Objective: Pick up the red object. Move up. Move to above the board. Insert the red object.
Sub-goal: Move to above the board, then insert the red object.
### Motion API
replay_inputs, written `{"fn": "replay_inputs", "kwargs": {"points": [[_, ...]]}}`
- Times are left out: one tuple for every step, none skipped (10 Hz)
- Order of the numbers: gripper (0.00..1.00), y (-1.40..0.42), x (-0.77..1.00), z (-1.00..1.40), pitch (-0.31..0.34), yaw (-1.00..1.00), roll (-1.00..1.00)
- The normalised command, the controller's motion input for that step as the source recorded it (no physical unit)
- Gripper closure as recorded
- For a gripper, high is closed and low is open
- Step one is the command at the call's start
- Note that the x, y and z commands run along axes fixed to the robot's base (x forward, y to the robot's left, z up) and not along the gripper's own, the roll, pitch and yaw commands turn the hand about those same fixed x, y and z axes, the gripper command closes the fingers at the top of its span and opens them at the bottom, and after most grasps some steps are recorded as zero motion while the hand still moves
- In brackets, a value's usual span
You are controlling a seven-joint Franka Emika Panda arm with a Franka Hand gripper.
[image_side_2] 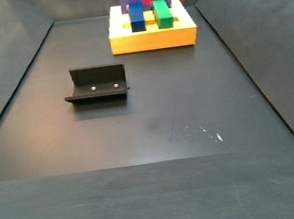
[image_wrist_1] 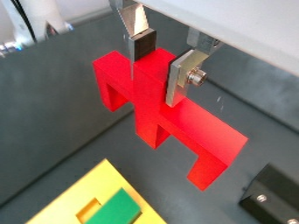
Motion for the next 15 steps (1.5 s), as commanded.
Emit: {"fn": "replay_inputs", "kwargs": {"points": [[1.0, 0.0, 0.03, 0.49, 0.086, -0.01, -0.04], [1.0, 0.0, 0.03, 0.27, 0.067, -0.01, -0.05], [1.0, 0.0, 0.02, 0.19, 0.056, -0.01, -0.05], [1.0, -1.4, 0.68, 0.44, 0.107, -0.17, -0.11], [1.0, -1.4, 0.68, 0.4, 0.114, -0.16, -0.07], [1.0, -1.4, 0.8, 0.35, 0.212, -0.06, 0.02], [1.0, -0.93, 0.6, 0.25, 0.236, -0.04, 0.02], [1.0, -0.68, 0.46, 0.2, 0.235, -0.02, 0.05], [1.0, -0.28, 0.18, 0.09, 0.134, 0.0, 0.06], [1.0, 0.0, -0.02, -0.03, -0.023, 0.0, -0.02], [1.0, 0.07, 0.0, -0.25, 0.0, -0.04, -0.04], [1.0, 0.29, 0.13, -0.77, 0.0, -0.21, 0.0], [1.0, 0.52, 0.36, -0.94, 0.084, -0.07, 0.11], [1.0, 0.34, 0.23, -0.95, 0.0, 0.0, 0.15], [1.0, 0.21, 0.27, -0.87, 0.0, 0.01, 0.21]]}}
